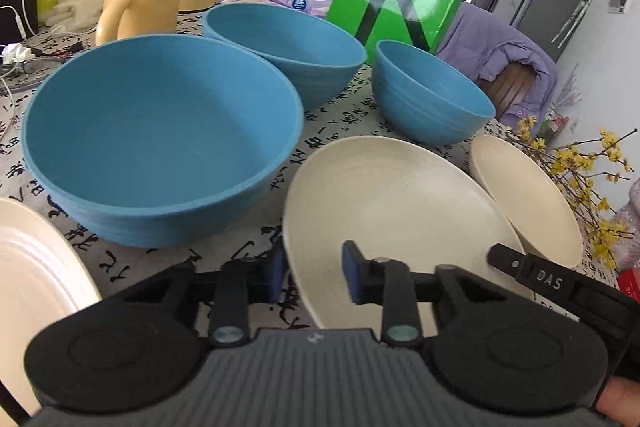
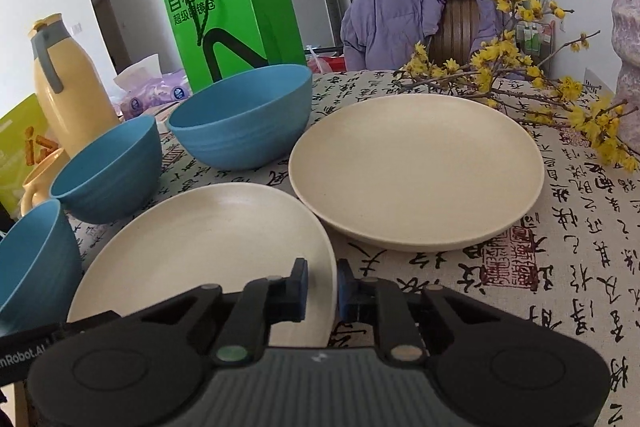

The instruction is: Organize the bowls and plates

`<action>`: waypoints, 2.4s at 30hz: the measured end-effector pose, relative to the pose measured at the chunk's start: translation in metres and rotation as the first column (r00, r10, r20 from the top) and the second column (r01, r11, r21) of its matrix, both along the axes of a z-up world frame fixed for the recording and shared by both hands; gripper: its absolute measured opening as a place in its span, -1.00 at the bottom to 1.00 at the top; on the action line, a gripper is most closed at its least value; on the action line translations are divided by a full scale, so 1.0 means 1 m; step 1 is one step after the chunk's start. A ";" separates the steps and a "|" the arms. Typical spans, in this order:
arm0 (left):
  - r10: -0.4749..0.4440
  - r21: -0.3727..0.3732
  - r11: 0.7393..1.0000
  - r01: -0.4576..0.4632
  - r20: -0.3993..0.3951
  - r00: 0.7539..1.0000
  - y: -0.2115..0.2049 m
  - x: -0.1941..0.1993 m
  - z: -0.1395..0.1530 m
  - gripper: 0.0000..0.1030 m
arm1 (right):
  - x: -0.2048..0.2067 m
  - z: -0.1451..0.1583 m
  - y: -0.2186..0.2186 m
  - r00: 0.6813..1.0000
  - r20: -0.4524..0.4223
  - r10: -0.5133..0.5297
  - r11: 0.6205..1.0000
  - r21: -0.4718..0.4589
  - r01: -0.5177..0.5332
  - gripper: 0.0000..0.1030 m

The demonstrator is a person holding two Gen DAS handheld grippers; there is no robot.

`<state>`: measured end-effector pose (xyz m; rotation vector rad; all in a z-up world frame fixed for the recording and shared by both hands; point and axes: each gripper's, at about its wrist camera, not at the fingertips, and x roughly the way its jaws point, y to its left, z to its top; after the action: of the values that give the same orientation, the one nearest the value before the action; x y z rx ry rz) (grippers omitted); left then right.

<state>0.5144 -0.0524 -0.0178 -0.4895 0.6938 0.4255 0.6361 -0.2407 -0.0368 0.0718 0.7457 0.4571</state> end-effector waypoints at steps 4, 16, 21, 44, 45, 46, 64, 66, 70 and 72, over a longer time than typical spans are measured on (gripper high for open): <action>-0.007 0.019 1.000 0.006 0.010 1.000 0.000 -0.008 0.004 -0.72 | -0.007 0.006 -0.003 1.000 0.024 -0.009 1.000 -0.003 0.009 -0.82; -0.070 -0.008 0.997 0.071 0.077 0.995 -0.028 -0.055 0.030 -0.76 | -0.069 0.042 -0.044 0.993 0.099 -0.062 0.998 0.003 0.062 -0.85; -0.157 -0.012 0.987 0.159 0.113 0.981 -0.057 -0.076 0.042 -0.76 | -0.109 0.053 -0.083 0.984 0.115 -0.139 0.990 0.013 0.139 -0.84; -0.502 0.068 0.865 0.497 0.115 0.857 -0.120 -0.224 0.033 -0.77 | -0.331 0.046 -0.171 0.894 0.149 -0.422 0.906 0.038 0.421 -0.83; -0.511 0.069 0.859 0.507 0.108 0.853 -0.119 -0.232 0.031 -0.77 | -0.344 0.043 -0.169 0.892 0.153 -0.425 0.905 0.034 0.425 -0.83; -0.517 0.065 0.856 0.513 0.103 0.850 -0.117 -0.239 0.029 -0.77 | -0.354 0.039 -0.168 0.889 0.151 -0.431 0.902 0.035 0.431 -0.83; -0.532 0.094 0.847 0.524 0.112 0.840 -0.075 -0.293 0.021 -0.77 | -0.430 0.021 -0.123 0.891 0.153 -0.428 0.903 0.027 0.429 -0.80; -0.530 0.091 0.848 0.522 0.116 0.840 -0.070 -0.291 0.022 -0.78 | -0.430 0.022 -0.119 0.890 0.155 -0.428 0.903 0.027 0.429 -0.80; -0.526 0.091 0.850 0.519 0.119 0.842 -0.060 -0.287 0.022 -0.78 | -0.426 0.024 -0.109 0.893 0.159 -0.422 0.905 0.018 0.425 -0.80; -0.522 0.089 0.853 0.514 0.124 0.844 -0.053 -0.284 0.023 -0.78 | -0.423 0.025 -0.103 0.894 0.158 -0.419 0.906 0.016 0.422 -0.80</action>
<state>0.2302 -0.1056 0.0053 -0.2605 0.6427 -0.1051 0.2133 -0.3438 -0.0121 0.1743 0.5568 0.0389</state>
